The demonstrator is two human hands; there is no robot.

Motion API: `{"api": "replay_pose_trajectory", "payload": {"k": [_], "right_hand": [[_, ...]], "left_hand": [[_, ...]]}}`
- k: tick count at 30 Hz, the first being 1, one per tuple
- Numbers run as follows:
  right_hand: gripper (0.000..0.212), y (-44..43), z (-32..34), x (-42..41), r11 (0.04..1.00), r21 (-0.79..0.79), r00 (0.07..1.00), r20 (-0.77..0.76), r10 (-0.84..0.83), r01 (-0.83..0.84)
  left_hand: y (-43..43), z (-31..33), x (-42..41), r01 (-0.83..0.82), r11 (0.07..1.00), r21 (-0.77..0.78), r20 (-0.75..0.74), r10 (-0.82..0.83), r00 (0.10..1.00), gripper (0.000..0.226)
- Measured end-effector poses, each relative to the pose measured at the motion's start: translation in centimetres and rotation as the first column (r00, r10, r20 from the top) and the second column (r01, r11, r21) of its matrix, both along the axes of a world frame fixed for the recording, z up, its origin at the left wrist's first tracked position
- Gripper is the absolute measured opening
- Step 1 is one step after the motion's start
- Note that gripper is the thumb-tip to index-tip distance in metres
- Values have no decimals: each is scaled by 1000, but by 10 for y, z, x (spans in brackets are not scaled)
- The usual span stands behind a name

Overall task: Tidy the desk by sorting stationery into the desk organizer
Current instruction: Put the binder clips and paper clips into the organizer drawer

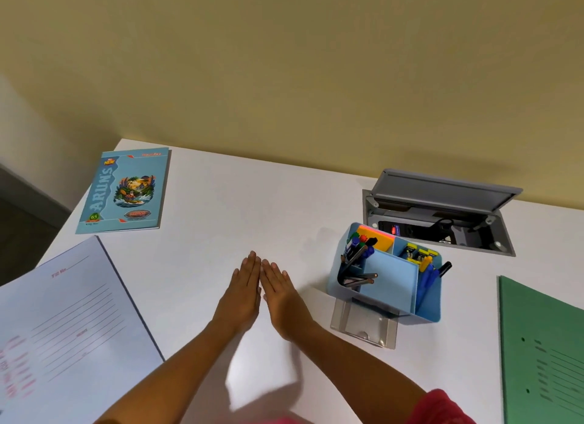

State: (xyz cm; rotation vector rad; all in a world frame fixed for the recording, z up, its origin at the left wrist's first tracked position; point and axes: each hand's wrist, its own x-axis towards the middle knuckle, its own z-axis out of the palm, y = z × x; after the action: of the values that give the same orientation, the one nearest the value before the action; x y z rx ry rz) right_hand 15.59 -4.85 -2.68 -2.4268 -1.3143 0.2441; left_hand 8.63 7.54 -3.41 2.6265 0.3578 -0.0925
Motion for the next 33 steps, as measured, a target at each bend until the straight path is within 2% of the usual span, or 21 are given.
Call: {"api": "replay_pose_trajectory", "payload": {"k": [3, 6, 8, 11, 13, 18, 20, 24, 28, 33], "right_hand": [[64, -18, 8, -14, 1000, 5, 999, 39, -31, 31], [69, -32, 17, -23, 997, -63, 986, 161, -39, 50], [66, -41, 22, -25, 995, -80, 967, 251, -32, 53], [46, -50, 33, -30, 992, -78, 949, 308, -73, 102], [39, -54, 40, -35, 986, -64, 955, 267, -129, 151], [39, -66, 37, -43, 950, -38, 943, 136, -303, 310], [40, -73, 31, -41, 923, -22, 923, 56, -381, 383], [45, -88, 27, -41, 875, -49, 869, -107, -484, 481], [42, -96, 23, -47, 861, -29, 851, -137, -506, 507], [35, -97, 15, -45, 873, -10, 868, -109, -485, 487]], "left_hand": [[-14, 3, -15, 74, 997, 24, 14, -74, 997, 60], [-30, 5, -32, 147, 988, 34, -2, -148, 989, 58], [-42, 5, -42, 173, 984, 38, -12, -173, 985, 59], [-60, 6, -52, 189, 982, 14, -17, -189, 982, 54], [-69, 7, -56, 202, 979, -24, -14, -202, 979, 55], [-71, 17, -61, 224, 972, -75, -4, -225, 974, 58], [-68, 17, -65, 178, 981, -84, -4, -179, 984, 65], [-59, 7, -82, 27, 999, 25, -111, -24, 994, 83], [-53, 7, -98, 19, 995, 97, -204, 1, 979, 84], [-54, 6, -99, 14, 991, 134, -203, 14, 979, 85]]}}
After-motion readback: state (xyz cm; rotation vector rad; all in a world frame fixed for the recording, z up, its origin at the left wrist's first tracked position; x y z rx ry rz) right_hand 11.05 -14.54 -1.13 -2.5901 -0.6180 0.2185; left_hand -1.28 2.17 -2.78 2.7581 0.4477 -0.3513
